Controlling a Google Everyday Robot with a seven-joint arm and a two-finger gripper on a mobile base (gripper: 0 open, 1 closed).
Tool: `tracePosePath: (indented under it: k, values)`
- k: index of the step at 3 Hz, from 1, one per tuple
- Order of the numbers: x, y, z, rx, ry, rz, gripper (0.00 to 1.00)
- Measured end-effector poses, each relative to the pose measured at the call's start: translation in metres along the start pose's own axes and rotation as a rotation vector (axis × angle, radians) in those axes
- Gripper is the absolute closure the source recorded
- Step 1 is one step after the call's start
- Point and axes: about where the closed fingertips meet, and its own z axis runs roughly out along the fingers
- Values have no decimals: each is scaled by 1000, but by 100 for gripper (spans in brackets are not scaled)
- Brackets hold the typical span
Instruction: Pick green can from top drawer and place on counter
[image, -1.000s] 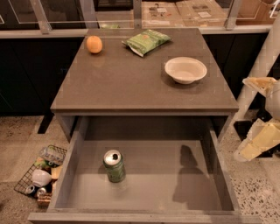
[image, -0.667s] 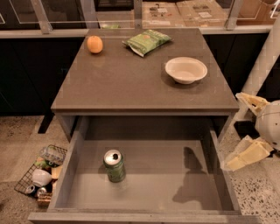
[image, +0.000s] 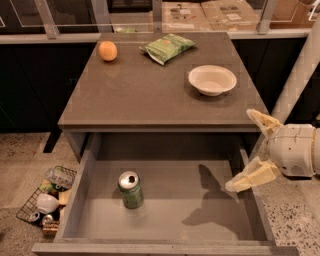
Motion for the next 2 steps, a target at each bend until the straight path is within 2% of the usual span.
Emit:
tracePosePath:
  k: [1,2]
  values:
    - [1,6,15,-43,-11,18,0]
    - [7,24,48,-93,-53,42,0]
